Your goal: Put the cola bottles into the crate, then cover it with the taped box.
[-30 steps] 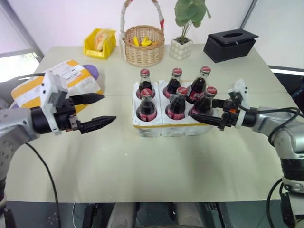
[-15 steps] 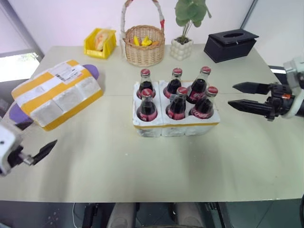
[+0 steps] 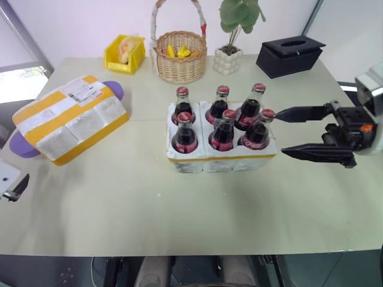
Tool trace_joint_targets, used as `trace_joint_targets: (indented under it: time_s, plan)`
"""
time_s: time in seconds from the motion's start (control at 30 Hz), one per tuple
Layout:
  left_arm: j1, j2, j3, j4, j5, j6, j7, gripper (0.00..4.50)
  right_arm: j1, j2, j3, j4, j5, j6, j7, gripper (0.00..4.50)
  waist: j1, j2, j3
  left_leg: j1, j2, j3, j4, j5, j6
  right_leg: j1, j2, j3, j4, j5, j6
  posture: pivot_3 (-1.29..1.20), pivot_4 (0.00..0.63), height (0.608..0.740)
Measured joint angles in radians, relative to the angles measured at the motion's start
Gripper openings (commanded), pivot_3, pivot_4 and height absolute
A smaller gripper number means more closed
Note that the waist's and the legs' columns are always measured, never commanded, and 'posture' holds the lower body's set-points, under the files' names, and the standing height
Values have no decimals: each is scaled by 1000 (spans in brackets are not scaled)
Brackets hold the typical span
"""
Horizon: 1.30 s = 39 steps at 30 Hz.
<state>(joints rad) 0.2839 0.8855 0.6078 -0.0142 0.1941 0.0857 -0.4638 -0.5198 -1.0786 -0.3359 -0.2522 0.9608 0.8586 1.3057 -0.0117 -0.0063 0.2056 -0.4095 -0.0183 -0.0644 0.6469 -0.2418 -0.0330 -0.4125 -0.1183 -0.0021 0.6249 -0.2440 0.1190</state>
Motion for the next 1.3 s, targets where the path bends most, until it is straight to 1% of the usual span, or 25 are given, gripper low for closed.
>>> trace_joint_targets:
  time_s: [0.07, 0.17, 0.27, 0.6, 0.77, 0.87, 1.07, 1.17, 1.3]
  plan:
    - [-48, 25, -65, 97, 73, -37, 75, 4500, -5, 2, -4, -20, 19, 10, -24, 4416, 0, 0, 0, 0, 0, 0, -1, 0, 0, 0, 0, 0, 0, 0, 0, 0, 150, 738]
    - [-111, 32, -133, 197, 139, -78, 165, 4500, 0, 4, -19, -46, 48, 22, -56, 4416, 0, 0, 0, 0, 0, 0, -1, 0, 0, 0, 0, 0, 1, 0, 0, 0, 150, 738]
    - [-164, 34, -188, 261, 171, -104, 218, 4500, 8, 5, -32, -61, 70, 29, -80, 4416, 1, -1, -1, 0, 0, 0, 0, 0, 0, 0, 0, 0, 1, 1, 2, 0, 150, 738]
    - [-475, 59, -430, 607, 303, -207, 435, 4500, 37, 18, -49, -77, 122, 32, -153, 4416, 0, -3, -2, 0, 0, 0, 1, 0, 0, -1, 0, 0, 4, 3, 6, 0, 150, 738]
    - [-565, 58, -491, 716, 313, -229, 487, 4500, 23, 18, -49, -76, 146, 47, -178, 4416, -1, -3, -2, 1, 0, 1, 0, 0, 0, -1, 0, 0, 5, 4, 6, 0, 150, 738]
    - [-589, 57, -517, 771, 313, -231, 505, 4500, 19, 17, -49, -76, 153, 49, -185, 4416, 0, -3, -2, 1, 0, 1, 1, 0, 0, -1, 0, 0, 5, 4, 7, 0, 150, 738]
    - [-625, 57, -526, 841, 295, -234, 518, 4500, 20, 17, -49, -66, 152, 49, -188, 4416, 1, -3, -2, 1, 0, 1, 1, 0, 0, -1, 0, 0, 6, 4, 7, 0, 150, 738]
    - [-658, 57, -546, 876, 293, -249, 523, 3690, 22, 17, -49, -59, 151, 48, -189, 4500, 1, -3, -2, 1, 0, 1, 1, 0, 0, -1, 0, 0, 6, 4, 7, 0, 150, 738]
    - [-699, 57, -556, 922, 283, -263, 531, 1636, 25, 18, -49, -55, 145, 43, -188, 4500, 1, -3, -2, 1, 0, 1, 1, 0, 0, -1, 0, 0, 6, 4, 7, 0, 150, 738]
